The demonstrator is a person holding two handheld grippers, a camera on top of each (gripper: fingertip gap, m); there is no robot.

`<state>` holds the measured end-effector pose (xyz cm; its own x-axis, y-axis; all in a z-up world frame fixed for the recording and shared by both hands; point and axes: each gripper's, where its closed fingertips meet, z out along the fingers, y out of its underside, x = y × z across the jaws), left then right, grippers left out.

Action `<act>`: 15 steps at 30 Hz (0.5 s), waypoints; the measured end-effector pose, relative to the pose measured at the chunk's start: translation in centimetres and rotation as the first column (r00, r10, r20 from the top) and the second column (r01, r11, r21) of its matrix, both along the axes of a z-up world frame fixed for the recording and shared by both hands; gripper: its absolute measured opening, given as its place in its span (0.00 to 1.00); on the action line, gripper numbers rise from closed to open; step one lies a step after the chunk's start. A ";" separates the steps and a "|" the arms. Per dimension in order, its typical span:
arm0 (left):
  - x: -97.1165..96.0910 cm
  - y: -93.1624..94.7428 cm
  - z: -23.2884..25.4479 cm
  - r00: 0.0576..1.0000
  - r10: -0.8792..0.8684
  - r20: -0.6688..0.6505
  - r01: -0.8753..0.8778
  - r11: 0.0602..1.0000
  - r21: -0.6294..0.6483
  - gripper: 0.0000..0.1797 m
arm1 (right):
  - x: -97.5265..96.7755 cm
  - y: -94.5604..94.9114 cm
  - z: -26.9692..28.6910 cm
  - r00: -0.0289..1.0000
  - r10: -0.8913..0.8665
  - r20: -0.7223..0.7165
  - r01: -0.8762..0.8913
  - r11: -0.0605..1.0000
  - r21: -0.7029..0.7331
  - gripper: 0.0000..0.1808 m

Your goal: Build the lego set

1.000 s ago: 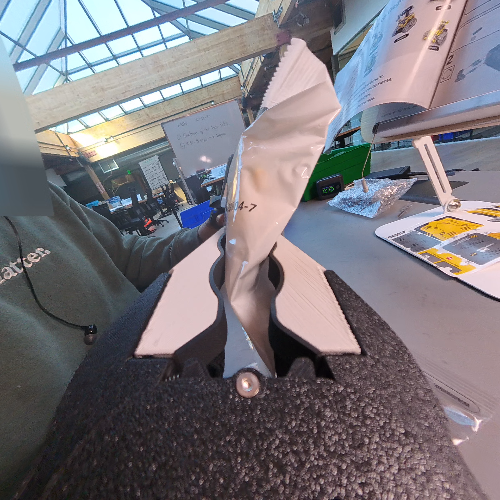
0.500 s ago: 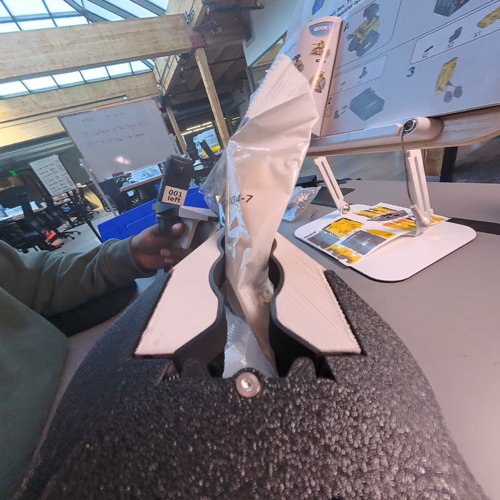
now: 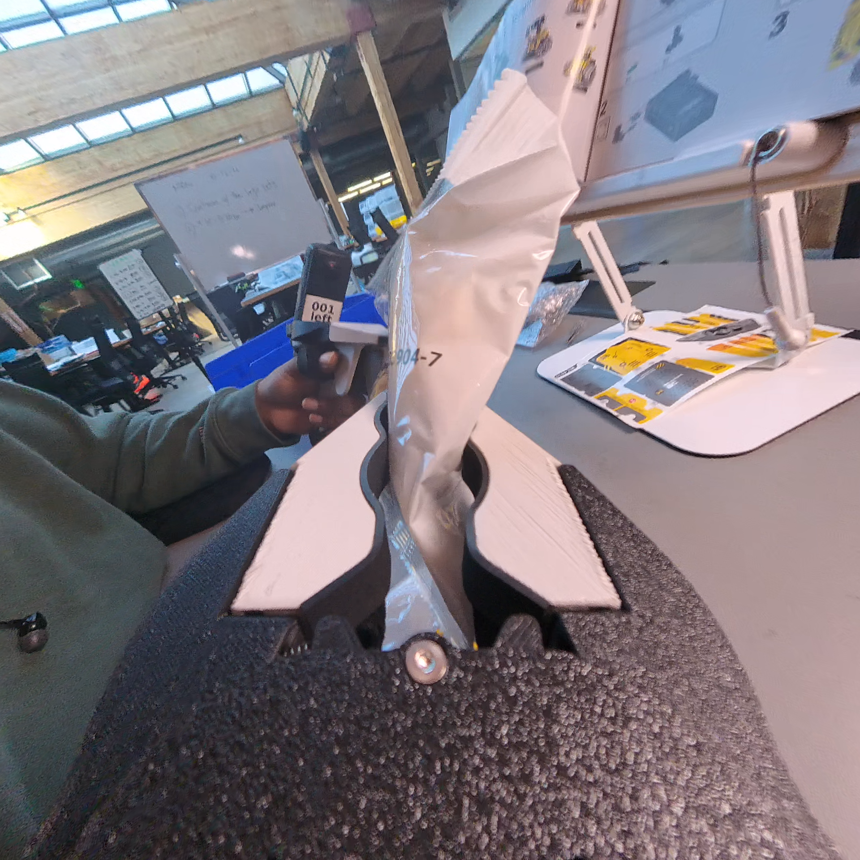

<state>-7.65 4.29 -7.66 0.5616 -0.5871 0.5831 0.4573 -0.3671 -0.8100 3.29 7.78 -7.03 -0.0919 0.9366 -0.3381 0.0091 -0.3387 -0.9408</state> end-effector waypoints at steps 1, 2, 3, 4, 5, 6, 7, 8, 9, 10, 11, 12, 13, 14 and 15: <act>-0.2 -0.1 0.1 1.000 0.003 0.009 -0.003 1.000 0.003 0.00 | -0.2 -0.3 -0.7 0.999 0.014 0.036 -0.014 1.000 0.003 0.13; -0.5 -0.2 0.2 1.000 0.008 0.014 -0.008 1.000 0.003 0.00 | -0.4 -0.7 -1.2 0.997 0.027 0.071 -0.028 1.000 0.014 0.13; -0.6 -0.2 0.1 1.000 0.012 0.017 -0.012 1.000 -0.001 0.00 | -0.5 -1.0 -1.7 0.994 0.039 0.102 -0.042 0.999 0.025 0.13; -0.7 -0.3 0.0 1.000 0.013 0.022 -0.013 1.000 -0.008 0.00 | -0.7 -1.3 -2.1 0.990 0.048 0.131 -0.053 0.998 0.029 0.13; -0.8 -0.4 -0.1 0.999 0.013 0.032 -0.012 1.000 -0.019 0.00 | -0.8 -1.6 -2.4 0.986 0.060 0.154 -0.065 0.998 0.025 0.13; -0.9 -0.4 -0.2 0.999 0.012 0.043 -0.010 0.999 -0.030 0.00 | -0.8 -1.8 -2.7 0.983 0.072 0.170 -0.075 0.997 0.010 0.13; -0.9 -0.5 -0.2 0.999 0.010 0.052 -0.008 0.999 -0.039 0.00 | -0.8 -2.0 -2.9 0.979 0.084 0.185 -0.083 0.996 -0.016 0.13; -0.8 -0.7 -0.2 0.998 0.006 0.055 -0.004 0.999 -0.042 0.00 | -0.8 -2.1 -3.2 0.975 0.101 0.199 -0.094 0.995 -0.043 0.13; -0.7 -0.8 -0.1 0.999 0.001 0.054 0.002 0.999 -0.044 0.00 | -0.7 -2.3 -3.5 0.970 0.117 0.213 -0.106 0.992 -0.065 0.13; -0.6 -1.0 0.0 0.999 -0.006 0.050 0.008 0.999 -0.043 0.00 | -0.6 -2.5 -3.8 0.966 0.131 0.224 -0.116 0.990 -0.078 0.13; -0.5 -1.1 0.0 0.999 -0.013 0.047 0.015 0.999 -0.044 0.00 | -0.6 -2.6 -4.1 0.961 0.142 0.236 -0.124 0.988 -0.089 0.13; -0.4 -1.3 0.0 0.999 -0.021 0.045 0.023 0.999 -0.045 0.00 | -0.5 -2.7 -4.3 0.958 0.149 0.243 -0.129 0.987 -0.096 0.13; -0.3 -1.5 0.0 0.999 -0.027 0.046 0.030 0.998 -0.049 0.00 | -0.5 -2.7 -4.4 0.957 0.153 0.246 -0.133 0.986 -0.097 0.13; -0.3 -1.6 -0.1 0.998 -0.032 0.049 0.035 0.998 -0.053 0.00 | -0.5 -2.8 -4.5 0.955 0.160 0.249 -0.141 0.986 -0.093 0.13; -0.3 -1.7 -0.2 0.998 -0.036 0.050 0.039 0.998 -0.058 0.00 | -0.5 -2.9 -4.7 0.952 0.168 0.257 -0.152 0.985 -0.081 0.13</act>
<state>-7.92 2.61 -7.81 0.5097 -0.5711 0.6435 0.4813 -0.4307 -0.7635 2.79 4.87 -11.73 -0.1396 0.8945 -0.4247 0.3112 -0.3676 -0.8764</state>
